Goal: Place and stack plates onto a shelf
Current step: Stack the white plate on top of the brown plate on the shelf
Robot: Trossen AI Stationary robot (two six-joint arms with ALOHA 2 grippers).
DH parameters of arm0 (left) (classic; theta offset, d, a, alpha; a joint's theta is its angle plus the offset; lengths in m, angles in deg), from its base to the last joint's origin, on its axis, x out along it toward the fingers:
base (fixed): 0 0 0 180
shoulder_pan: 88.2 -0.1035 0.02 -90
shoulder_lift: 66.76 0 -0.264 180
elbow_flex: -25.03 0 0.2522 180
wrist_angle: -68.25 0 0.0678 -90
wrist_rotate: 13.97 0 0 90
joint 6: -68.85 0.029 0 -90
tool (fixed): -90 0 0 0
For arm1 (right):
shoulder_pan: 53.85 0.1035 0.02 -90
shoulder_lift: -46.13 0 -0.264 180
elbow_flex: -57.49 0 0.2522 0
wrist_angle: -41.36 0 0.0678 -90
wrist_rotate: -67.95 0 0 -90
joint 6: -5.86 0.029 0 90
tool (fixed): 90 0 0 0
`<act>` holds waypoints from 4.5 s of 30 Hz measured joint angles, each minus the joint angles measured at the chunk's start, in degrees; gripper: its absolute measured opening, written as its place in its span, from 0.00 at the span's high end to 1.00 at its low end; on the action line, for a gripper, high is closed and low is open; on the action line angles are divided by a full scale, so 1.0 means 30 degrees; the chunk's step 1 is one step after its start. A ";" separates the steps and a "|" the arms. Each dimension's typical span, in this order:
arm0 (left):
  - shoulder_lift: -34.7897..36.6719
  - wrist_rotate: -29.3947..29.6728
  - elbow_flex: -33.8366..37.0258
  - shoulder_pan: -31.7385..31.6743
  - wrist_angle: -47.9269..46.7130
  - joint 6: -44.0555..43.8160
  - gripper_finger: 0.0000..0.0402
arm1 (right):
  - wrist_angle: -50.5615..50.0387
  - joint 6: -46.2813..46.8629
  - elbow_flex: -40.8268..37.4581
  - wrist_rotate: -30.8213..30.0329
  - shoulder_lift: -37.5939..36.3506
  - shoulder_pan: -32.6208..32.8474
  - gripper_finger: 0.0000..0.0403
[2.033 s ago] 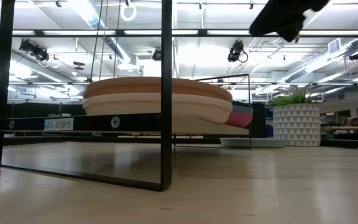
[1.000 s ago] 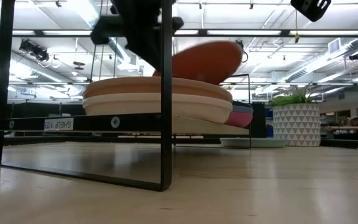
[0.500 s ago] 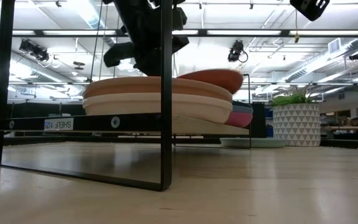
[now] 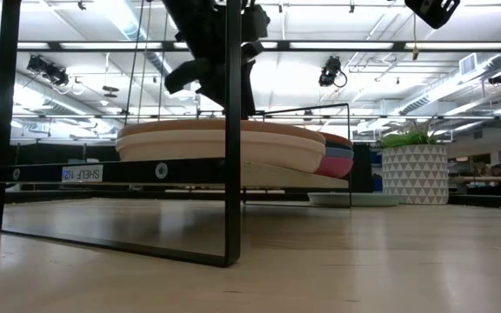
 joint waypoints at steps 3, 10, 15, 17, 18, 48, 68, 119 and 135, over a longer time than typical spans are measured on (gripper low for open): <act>0.0353 -0.0061 0.0000 0.0345 -0.0055 -0.0902 0.73 | 0.0074 -0.0289 -0.0082 -0.0007 0.0007 0.0000 0.97; 0.2768 -0.0515 0.0001 0.1763 -0.0329 -0.3061 0.81 | 0.0755 -0.0586 -0.1715 -0.1590 0.0013 -0.0697 0.97; 0.5119 -0.2449 -0.0014 0.2916 -0.0501 -0.5226 0.86 | 0.0971 0.0467 -0.2559 0.0017 0.0022 -0.1546 0.97; 0.5853 -0.4065 -0.0022 0.3194 -0.1441 -0.6602 0.87 | 0.0913 0.1012 -0.2662 0.1076 0.0036 -0.1574 0.97; 0.6075 -0.4867 -0.0015 0.3282 -0.2046 -0.7204 0.88 | 0.0895 0.1287 -0.2667 0.1613 0.0034 -0.1557 0.97; 0.6483 -0.4521 0.4517 0.3411 0.1278 -0.7078 0.88 | -0.7292 -0.1887 -0.2470 1.4514 0.6405 -0.0758 0.74; 0.6432 -0.3755 0.4517 0.3583 0.3007 -0.3944 0.88 | -0.7493 -0.0943 -0.2484 1.6736 0.3441 -0.3489 0.94; 0.3982 0.3728 0.4517 0.8589 0.8791 0.8879 0.83 | -0.3647 0.1185 0.3364 1.8170 0.2231 -1.3296 0.89; 0.5316 0.4025 0.4503 0.9354 0.6753 0.4902 0.85 | -0.3814 -0.8635 0.7014 1.3064 -0.1225 -1.1542 0.81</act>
